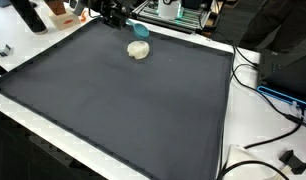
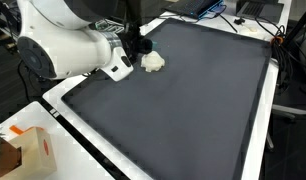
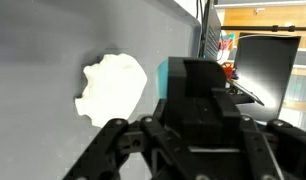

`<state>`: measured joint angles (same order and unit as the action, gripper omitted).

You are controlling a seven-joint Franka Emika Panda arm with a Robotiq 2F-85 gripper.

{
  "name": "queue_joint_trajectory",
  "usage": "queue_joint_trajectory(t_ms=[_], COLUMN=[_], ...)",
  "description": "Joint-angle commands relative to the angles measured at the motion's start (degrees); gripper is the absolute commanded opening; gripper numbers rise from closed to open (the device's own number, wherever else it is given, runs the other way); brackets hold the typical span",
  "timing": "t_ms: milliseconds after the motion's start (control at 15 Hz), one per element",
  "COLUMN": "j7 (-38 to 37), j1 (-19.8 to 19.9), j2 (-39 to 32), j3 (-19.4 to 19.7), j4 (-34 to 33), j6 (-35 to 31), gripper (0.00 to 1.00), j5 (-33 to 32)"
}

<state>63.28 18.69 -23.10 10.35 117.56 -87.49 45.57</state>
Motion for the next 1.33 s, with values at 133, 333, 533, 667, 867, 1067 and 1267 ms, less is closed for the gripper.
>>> queue_joint_trajectory(t_ms=[133,333,533,667,867,1067,1267], j7=[-7.84,-14.37,-21.96,-27.11,-34.64,-41.67,-47.36], j1=[-2.21,-3.81,-5.71,-7.02,-8.74,-10.25,-11.54], j2=[10.17,14.85,19.37,22.07,25.15,27.48,29.21], j3=[0.60,0.52,0.09,-0.39,-1.38,-2.65,-3.90], j4=[5.15,6.21,6.92,7.21,7.06,6.75,6.71], j6=[-2.44,-4.89,-8.79,-11.45,-14.80,-16.98,-18.42], gripper=[0.25,0.25,0.25,0.25,0.25,0.25,0.25], j5=[0.87,-0.09,-2.23,-4.81,-10.26,-17.16,-24.01])
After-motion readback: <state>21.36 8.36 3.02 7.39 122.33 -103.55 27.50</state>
